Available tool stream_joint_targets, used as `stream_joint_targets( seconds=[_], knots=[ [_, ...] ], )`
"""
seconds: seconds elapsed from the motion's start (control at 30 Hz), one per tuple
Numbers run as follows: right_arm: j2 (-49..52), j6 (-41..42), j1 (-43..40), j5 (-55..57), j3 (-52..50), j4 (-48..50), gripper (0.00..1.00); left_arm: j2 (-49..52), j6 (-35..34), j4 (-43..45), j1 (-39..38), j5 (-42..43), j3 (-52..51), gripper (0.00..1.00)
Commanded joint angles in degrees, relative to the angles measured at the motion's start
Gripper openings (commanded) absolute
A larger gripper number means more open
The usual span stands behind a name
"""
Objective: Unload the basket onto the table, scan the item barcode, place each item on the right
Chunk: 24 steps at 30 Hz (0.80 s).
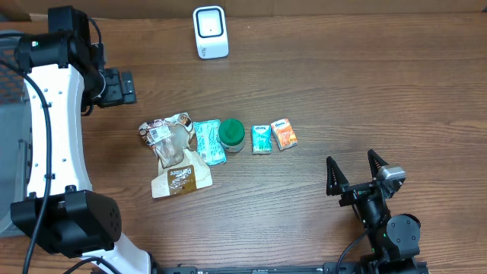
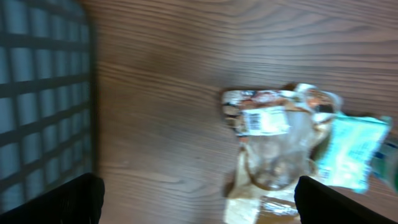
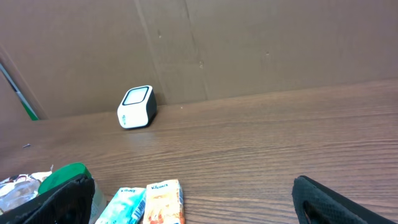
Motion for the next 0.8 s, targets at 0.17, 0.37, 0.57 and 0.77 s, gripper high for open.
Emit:
stream_joint_targets(
  seconds=[0.17,0.37,0.57,0.77],
  knots=[
    [-0.6,-0.2,-0.2,0.5,-0.6,0.4,1.00,-0.1,7.2,3.5,0.4,-9.9,0.0,1.00],
    [-0.6,-0.2,-0.2,0.5,-0.6,0.4,1.00,-0.1,8.2,4.3,2.5,-9.8,0.0,1.00],
    [-0.6,-0.2,-0.2,0.5,-0.6,0.3,1.00,-0.1,11.6,6.0,7.2,-1.6,0.0,1.00],
    [-0.6,-0.2,-0.2,0.5,-0.6,0.4,1.00,-0.1,14.2,7.1,11.3,6.0,0.0,1.00]
  ],
)
